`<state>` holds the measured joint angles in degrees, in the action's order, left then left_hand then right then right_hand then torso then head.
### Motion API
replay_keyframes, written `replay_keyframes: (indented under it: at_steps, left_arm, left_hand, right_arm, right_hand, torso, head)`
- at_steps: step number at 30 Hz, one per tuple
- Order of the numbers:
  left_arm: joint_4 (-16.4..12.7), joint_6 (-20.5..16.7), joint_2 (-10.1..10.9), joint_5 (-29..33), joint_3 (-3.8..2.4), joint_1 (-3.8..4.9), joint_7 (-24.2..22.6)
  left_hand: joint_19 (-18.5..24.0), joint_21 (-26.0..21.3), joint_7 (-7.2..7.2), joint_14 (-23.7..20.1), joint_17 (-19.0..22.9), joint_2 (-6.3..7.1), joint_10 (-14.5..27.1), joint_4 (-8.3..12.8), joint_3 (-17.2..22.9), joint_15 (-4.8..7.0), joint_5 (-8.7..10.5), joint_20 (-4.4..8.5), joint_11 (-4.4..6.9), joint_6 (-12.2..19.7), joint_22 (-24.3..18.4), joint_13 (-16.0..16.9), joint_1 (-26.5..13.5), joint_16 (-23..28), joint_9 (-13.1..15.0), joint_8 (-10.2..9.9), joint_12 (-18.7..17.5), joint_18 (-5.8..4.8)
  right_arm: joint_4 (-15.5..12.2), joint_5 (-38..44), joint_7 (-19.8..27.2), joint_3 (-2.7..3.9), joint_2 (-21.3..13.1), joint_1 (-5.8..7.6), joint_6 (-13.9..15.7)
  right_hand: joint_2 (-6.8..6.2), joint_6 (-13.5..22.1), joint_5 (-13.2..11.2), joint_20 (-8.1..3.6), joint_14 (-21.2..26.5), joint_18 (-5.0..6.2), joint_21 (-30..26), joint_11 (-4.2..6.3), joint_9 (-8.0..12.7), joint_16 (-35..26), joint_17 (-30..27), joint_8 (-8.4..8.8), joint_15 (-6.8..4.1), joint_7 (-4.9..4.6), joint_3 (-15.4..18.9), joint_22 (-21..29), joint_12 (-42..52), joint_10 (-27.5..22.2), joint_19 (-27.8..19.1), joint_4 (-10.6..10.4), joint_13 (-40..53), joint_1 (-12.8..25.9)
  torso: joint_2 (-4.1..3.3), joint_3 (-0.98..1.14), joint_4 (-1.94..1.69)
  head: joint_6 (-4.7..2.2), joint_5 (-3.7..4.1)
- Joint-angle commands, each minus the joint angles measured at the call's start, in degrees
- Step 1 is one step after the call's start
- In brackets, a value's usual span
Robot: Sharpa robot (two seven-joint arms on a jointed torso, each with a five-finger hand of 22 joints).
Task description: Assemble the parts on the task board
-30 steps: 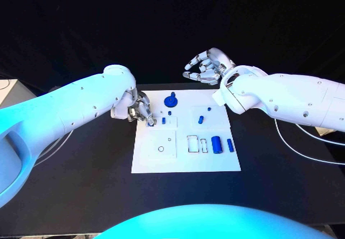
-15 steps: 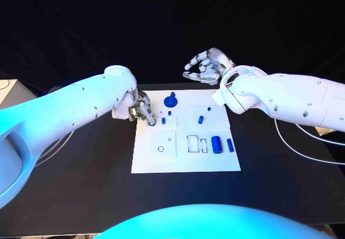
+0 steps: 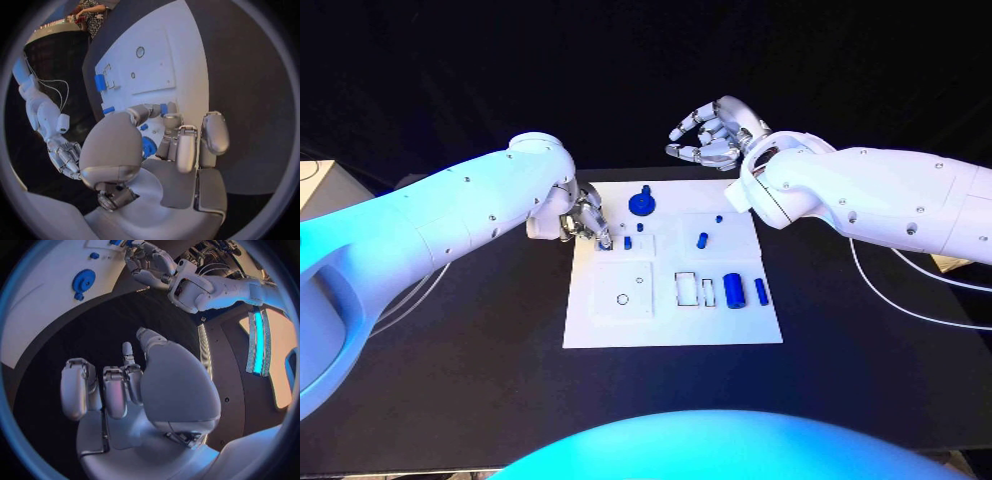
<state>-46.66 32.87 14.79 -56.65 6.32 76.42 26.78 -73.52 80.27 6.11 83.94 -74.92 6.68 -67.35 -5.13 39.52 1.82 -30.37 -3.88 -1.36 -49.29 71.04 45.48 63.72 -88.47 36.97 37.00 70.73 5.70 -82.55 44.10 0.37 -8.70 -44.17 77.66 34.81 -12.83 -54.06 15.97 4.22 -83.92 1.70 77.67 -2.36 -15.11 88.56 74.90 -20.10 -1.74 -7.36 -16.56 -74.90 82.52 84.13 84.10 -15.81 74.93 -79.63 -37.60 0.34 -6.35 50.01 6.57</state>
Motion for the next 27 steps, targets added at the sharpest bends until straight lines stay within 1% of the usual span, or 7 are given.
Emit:
replay_keyframes:
  at_steps: [1,10,20,27]
  left_arm:
    - [0.0,-0.5,-0.3,0.5,0.07,-0.16,0.4]
    - [0.5,0.3,-0.9,0.6,0.10,-0.52,0.6]
    - [1.4,1.4,-1.6,0.5,0.41,-0.87,0.6]
    - [1.9,1.1,-1.8,-0.1,0.48,-0.93,0.5]
  left_hand:
    - [-0.5,0.4,-0.55,4.8,-11.5,0.17,-0.7,11.8,11.3,0.49,-0.55,-0.10,0.28,-0.9,0.1,0.3,-0.5,-0.2,0.1,0.1,0.4,-0.63]
    - [-0.4,0.4,-0.62,4.8,-11.6,0.24,-0.8,11.9,11.3,0.53,-0.95,-0.06,0.34,-1.0,0.1,0.4,-0.6,-0.3,0.2,0.1,0.4,-0.62]
    - [-0.6,0.5,-0.67,4.9,-11.7,0.30,-0.9,12.1,11.3,0.57,-1.26,-0.03,0.39,-1.1,0.2,0.5,-0.7,-0.3,0.3,0.1,0.5,-0.65]
    - [-0.6,0.5,-0.68,4.9,-11.7,0.31,-0.9,12.1,11.2,0.57,-1.27,-0.02,0.39,-1.1,0.2,0.4,-0.7,-0.3,0.3,0.1,0.5,-0.65]
  right_arm:
    - [0.0,0.5,0.3,0.03,0.1,-0.03,-0.7]
    - [0.1,0.5,0.3,0.03,0.1,-0.03,-0.7]
    - [0.0,0.5,0.3,0.03,0.1,-0.03,-0.7]
    - [0.1,0.5,0.3,0.03,0.2,-0.03,-0.7]
  right_hand:
    - [0.02,0.1,0.1,0.30,-5.3,0.64,-0.3,-0.42,-0.1,-0.4,12.2,0.17,0.41,-0.14,-0.3,-11.8,0.1,1.0,2.5,0.0,10.6,0.7]
    - [0.02,0.1,0.1,0.30,-5.3,0.64,-0.3,-0.42,-0.1,-0.4,12.2,0.17,0.41,-0.14,-0.3,-11.8,0.1,1.0,2.5,0.0,10.6,0.7]
    - [0.02,0.1,0.1,0.30,-5.3,0.64,-0.3,-0.42,-0.1,-0.4,12.2,0.17,0.41,-0.14,-0.3,-11.8,0.1,1.0,2.5,0.0,10.6,0.7]
    - [0.02,0.1,0.1,0.30,-5.3,0.64,-0.3,-0.42,-0.1,-0.4,12.2,0.17,0.41,-0.14,-0.3,-11.8,0.1,1.0,2.5,0.0,10.6,0.7]
  torso:
    - [-0.02,-0.04,-0.01]
    - [-0.06,-0.07,0.06]
    - [-0.13,-0.03,0.06]
    - [-0.06,0.01,0.00]
  head:
    - [-0.01,0.00]
    - [-0.01,-0.02]
    - [-0.01,0.16]
    - [-0.01,0.21]
